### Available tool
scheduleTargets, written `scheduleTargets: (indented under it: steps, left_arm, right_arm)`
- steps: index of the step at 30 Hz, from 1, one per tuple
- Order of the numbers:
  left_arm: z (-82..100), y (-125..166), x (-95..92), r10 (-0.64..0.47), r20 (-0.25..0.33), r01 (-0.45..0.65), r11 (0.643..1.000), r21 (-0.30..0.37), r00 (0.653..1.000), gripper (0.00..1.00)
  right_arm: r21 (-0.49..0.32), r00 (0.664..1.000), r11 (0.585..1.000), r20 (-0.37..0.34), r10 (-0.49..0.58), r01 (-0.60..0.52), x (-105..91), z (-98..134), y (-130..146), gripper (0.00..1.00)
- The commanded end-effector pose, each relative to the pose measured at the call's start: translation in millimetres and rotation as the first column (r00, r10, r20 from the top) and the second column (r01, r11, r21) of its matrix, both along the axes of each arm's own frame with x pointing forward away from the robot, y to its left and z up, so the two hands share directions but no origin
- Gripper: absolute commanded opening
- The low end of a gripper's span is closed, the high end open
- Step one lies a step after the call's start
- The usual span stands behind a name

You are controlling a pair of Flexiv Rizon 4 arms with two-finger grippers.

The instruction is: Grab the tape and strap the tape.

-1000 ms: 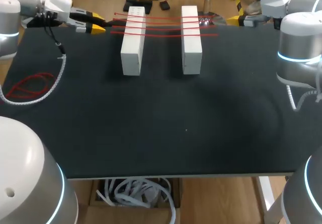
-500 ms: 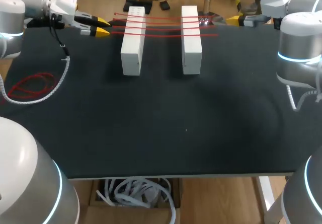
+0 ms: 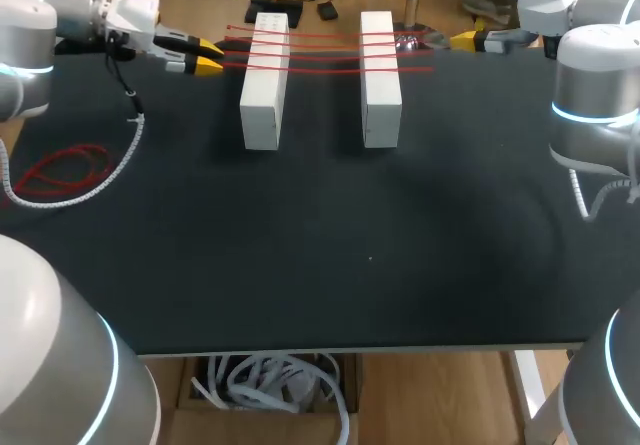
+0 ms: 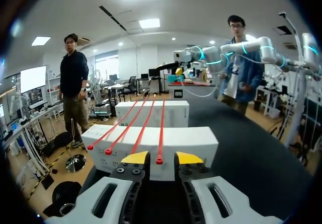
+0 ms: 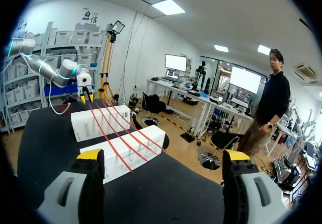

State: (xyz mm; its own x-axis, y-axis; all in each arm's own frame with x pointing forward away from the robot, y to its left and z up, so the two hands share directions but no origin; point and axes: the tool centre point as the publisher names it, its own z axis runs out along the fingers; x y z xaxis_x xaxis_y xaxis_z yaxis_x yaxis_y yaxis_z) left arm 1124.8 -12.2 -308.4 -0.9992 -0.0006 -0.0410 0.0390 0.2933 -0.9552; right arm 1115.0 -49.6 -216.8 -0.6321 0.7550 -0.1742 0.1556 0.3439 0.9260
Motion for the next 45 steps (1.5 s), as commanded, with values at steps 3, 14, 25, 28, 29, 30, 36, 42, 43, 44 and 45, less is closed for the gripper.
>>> scheduleTargets:
  steps: [3,14,25,28,29,30,36,42,43,44,45]
  left_arm:
    - [-6.3,-1.6,8.1,-0.024,-0.007,0.024,1.000,-0.013,1.000,0.17]
    - [-10.3,-3.0,8.3,-0.023,-0.012,0.023,0.999,-0.022,1.000,0.18]
    - [-11.5,-4.3,6.7,-0.017,-0.016,0.016,0.999,-0.029,1.000,0.16]
    - [-11.5,-4.1,6.6,-0.016,-0.016,0.015,0.999,-0.029,1.000,0.15]
    - [-11.4,-4.1,6.6,-0.016,-0.016,0.015,0.999,-0.029,1.000,0.13]
    - [-11.3,-4.1,6.6,-0.017,-0.016,0.016,0.999,-0.028,1.000,0.12]
    - [-11.4,-4.0,6.5,-0.017,-0.018,0.017,0.999,-0.028,1.000,0.07]
    - [-9.5,-5.3,5.5,-0.024,-0.019,0.023,0.999,-0.042,1.000,0.00]
    - [-9.2,-5.7,5.3,-0.025,-0.021,0.023,0.998,-0.050,0.999,0.00]
    - [-8.9,-6.2,5.0,-0.021,-0.028,0.019,0.998,-0.060,0.999,0.00]
    - [-8.3,-6.8,4.4,-0.019,-0.027,0.017,0.998,-0.066,0.999,0.00]
  right_arm:
    - [0.000,1.000,1.000,-0.001,0.000,0.000,-0.3,0.2,-0.2,1.00]
    - [0.000,1.000,1.000,-0.001,0.000,0.000,-0.3,0.2,-0.2,1.00]
    - [0.000,1.000,1.000,-0.001,0.000,0.000,-0.3,0.2,-0.2,1.00]
    - [0.000,1.000,1.000,-0.001,0.000,0.000,-0.3,0.2,-0.2,1.00]
    - [0.000,1.000,1.000,-0.001,0.000,0.000,-0.3,0.2,-0.2,1.00]
    - [0.000,1.000,1.000,-0.001,0.000,0.000,-0.3,0.2,-0.2,1.00]
    - [0.000,1.000,1.000,-0.001,0.000,0.000,-0.3,0.2,-0.2,1.00]
    - [0.000,1.000,1.000,-0.001,0.000,0.000,-0.3,0.2,-0.2,1.00]
    - [0.000,1.000,1.000,-0.001,0.000,0.000,-0.3,0.2,-0.2,1.00]
    - [0.000,1.000,1.000,-0.001,0.000,0.000,-0.3,0.2,-0.2,1.00]
    - [0.000,1.000,1.000,-0.001,0.000,0.000,-0.3,0.2,-0.2,1.00]
